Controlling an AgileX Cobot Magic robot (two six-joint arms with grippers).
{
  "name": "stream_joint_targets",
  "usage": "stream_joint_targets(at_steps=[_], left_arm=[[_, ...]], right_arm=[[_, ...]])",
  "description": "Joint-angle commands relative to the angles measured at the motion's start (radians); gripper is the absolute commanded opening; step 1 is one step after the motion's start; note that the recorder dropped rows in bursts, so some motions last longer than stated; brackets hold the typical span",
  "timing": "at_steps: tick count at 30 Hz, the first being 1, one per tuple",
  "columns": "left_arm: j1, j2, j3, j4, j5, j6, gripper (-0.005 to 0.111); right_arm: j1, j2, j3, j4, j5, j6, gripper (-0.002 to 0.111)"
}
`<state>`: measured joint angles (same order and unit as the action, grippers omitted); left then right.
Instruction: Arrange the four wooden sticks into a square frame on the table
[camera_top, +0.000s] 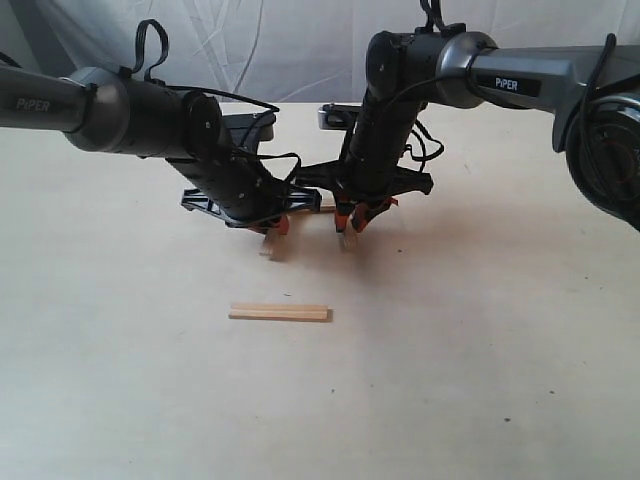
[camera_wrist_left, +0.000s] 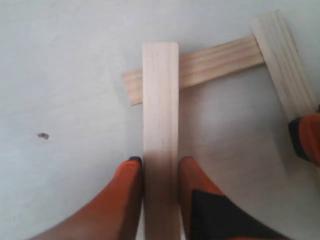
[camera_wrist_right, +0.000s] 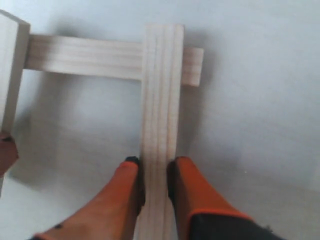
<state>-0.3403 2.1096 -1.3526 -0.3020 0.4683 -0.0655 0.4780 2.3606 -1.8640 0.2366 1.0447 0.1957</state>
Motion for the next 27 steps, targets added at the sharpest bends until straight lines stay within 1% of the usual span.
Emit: stream_joint_targets(at_steps=[1, 6, 7, 9, 14, 17, 21, 24, 25, 26, 27], left_arm=[[0.000, -0.003, -0.002, -0.021, 0.003, -0.002, 0.038], [0.000, -0.003, -0.002, -0.021, 0.003, -0.002, 0.039], [0.000, -0.003, -0.002, -0.023, 0.003, -0.003, 0.039], [0.000, -0.003, -0.002, -0.040, 0.003, -0.005, 0.039], [0.000, -0.008, -0.009, -0.066, 0.010, -0.005, 0.039], [0.012, -0.028, -0.025, -0.064, 0.047, -0.002, 0.039], [0.056, -0.076, -0.033, -0.059, 0.087, -0.002, 0.039], [0.096, -0.113, -0.033, 0.002, 0.134, -0.002, 0.039], [0.114, -0.122, -0.033, 0.030, 0.157, -0.002, 0.037], [0.123, -0.127, -0.033, 0.034, 0.175, -0.002, 0.033], [0.130, -0.127, -0.033, 0.037, 0.191, -0.002, 0.030]], right_arm=[[0.000, -0.013, -0.006, -0.001, -0.009, 0.037, -0.001], [0.000, -0.013, -0.006, -0.003, -0.009, 0.051, 0.000], [0.000, -0.013, -0.006, -0.003, -0.009, 0.051, 0.002], [0.000, -0.013, -0.006, -0.003, -0.009, 0.051, 0.011], [0.000, -0.013, -0.006, -0.003, -0.012, 0.051, 0.043], [-0.005, -0.029, -0.006, -0.008, -0.026, 0.078, 0.051], [-0.030, -0.059, -0.006, -0.008, -0.027, 0.094, 0.052], [-0.061, -0.083, -0.006, -0.013, -0.003, 0.092, 0.051], [-0.072, -0.088, -0.006, -0.027, 0.010, 0.082, 0.049], [-0.079, -0.091, -0.006, -0.056, 0.021, 0.063, 0.045], [-0.079, -0.091, -0.006, -0.085, 0.032, 0.048, 0.038]])
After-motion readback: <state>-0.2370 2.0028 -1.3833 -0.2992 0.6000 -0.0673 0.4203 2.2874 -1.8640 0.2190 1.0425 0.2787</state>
